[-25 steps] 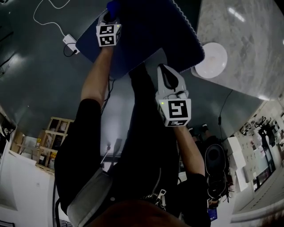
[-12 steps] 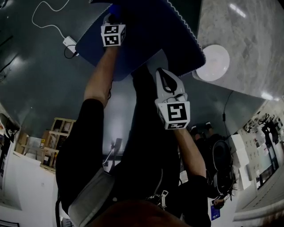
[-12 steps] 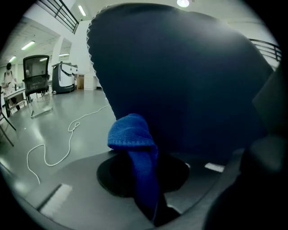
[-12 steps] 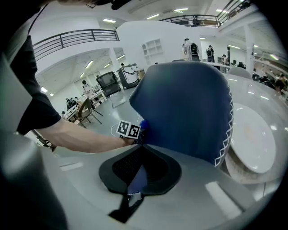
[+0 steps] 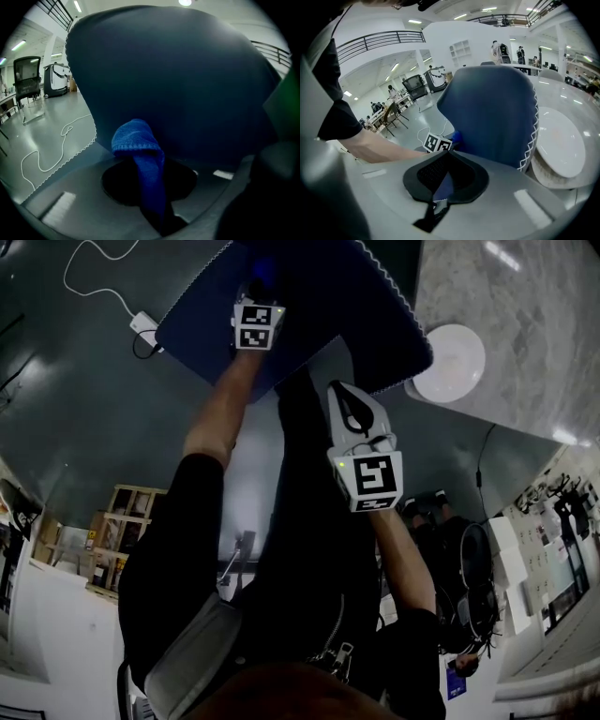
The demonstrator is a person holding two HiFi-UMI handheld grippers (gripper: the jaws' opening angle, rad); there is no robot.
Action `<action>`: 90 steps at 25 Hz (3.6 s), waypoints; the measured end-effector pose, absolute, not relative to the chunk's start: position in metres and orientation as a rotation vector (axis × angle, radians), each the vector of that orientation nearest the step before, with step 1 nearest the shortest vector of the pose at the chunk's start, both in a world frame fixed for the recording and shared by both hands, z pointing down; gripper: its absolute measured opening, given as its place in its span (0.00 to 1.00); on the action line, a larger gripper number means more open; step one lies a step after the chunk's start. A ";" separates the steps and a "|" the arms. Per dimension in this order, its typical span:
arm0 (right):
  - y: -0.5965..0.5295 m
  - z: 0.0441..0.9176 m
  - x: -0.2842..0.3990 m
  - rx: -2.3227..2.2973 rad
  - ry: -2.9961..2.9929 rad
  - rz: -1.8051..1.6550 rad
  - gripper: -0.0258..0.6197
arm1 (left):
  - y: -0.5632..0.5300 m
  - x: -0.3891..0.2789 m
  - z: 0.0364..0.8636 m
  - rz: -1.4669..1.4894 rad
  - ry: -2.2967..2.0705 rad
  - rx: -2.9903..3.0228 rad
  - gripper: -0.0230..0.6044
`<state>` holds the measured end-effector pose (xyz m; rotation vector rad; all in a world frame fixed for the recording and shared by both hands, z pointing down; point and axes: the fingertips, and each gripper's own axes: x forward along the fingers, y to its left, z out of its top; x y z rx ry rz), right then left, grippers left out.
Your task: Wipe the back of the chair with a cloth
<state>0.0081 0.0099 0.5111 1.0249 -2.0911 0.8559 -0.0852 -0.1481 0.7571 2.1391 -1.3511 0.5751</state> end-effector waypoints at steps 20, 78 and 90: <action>0.027 0.514 0.022 1.111 -2.037 0.920 0.04 | -0.098 -0.032 0.754 0.639 -1.162 2.274 0.16; 0.163 0.320 0.160 1.184 -2.397 0.558 0.04 | 0.182 0.040 0.385 0.605 -1.233 2.446 0.17; 0.226 0.275 0.172 1.140 -2.504 0.483 0.04 | 0.252 0.071 0.295 0.559 -1.329 2.454 0.17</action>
